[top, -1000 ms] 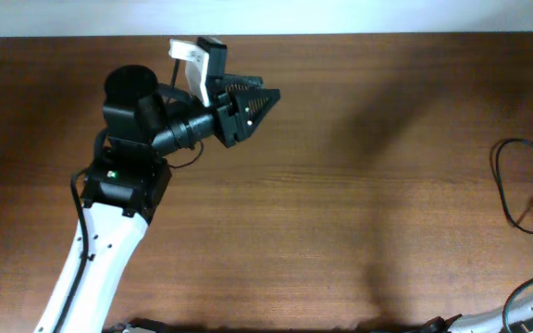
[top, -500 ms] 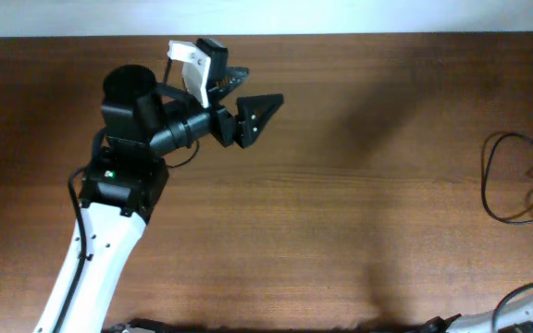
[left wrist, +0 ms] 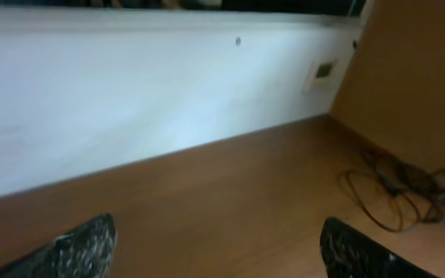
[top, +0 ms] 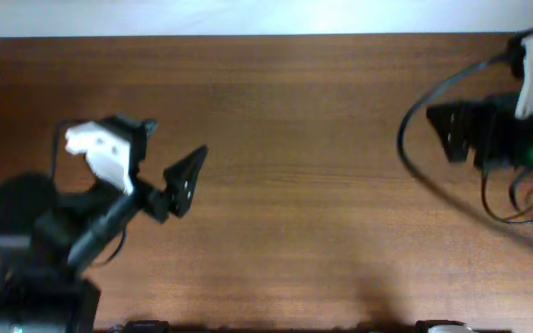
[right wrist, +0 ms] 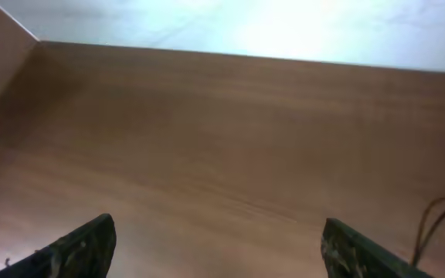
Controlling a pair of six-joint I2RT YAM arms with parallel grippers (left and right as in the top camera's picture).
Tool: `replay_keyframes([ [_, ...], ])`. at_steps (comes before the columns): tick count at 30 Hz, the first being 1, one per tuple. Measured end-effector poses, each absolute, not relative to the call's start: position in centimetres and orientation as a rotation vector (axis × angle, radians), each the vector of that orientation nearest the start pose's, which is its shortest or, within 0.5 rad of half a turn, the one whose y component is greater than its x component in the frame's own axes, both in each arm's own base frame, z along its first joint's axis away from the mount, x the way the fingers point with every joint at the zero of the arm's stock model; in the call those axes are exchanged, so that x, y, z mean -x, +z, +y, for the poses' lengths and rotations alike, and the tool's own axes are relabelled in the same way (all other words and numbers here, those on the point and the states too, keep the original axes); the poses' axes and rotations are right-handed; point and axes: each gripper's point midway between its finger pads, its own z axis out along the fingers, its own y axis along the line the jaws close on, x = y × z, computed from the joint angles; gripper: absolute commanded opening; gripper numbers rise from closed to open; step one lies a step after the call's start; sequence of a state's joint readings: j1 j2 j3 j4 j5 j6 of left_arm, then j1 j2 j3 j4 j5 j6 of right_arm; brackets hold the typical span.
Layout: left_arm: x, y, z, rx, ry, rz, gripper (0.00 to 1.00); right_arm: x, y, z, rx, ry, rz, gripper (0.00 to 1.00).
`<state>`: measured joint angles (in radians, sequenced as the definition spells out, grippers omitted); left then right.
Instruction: Untangle cables
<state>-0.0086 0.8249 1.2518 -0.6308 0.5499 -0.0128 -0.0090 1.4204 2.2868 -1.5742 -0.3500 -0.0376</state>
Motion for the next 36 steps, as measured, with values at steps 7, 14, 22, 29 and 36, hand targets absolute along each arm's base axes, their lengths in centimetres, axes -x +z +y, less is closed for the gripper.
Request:
replay_keyframes([
  [7, -22.5, 40.3, -8.6, -0.37, -0.472, 1.801, 0.86, -17.6, 42.3, 4.0, 0.175, 0.23, 2.12, 0.85],
  [14, -22.5, 39.7, -8.5, -0.363, -0.475, 1.827, 0.99, -15.5, 35.8, 3.3, 0.155, 0.175, 2.015, 0.99],
  [22, -22.5, 39.7, -8.5, -0.363, -0.475, 1.827, 0.99, -15.3, 33.3, 3.3, 0.15, 0.184, 2.103, 0.99],
  [29, -21.9, 38.5, -8.8, -0.363, -0.504, 1.881, 0.99, -15.3, 33.2, 3.3, 0.151, 0.184, 2.107, 0.99],
  [36, -20.7, 35.4, -8.1, -0.315, -0.482, 2.03, 0.99, -15.3, 33.1, 3.3, 0.15, 0.185, 2.109, 0.99],
])
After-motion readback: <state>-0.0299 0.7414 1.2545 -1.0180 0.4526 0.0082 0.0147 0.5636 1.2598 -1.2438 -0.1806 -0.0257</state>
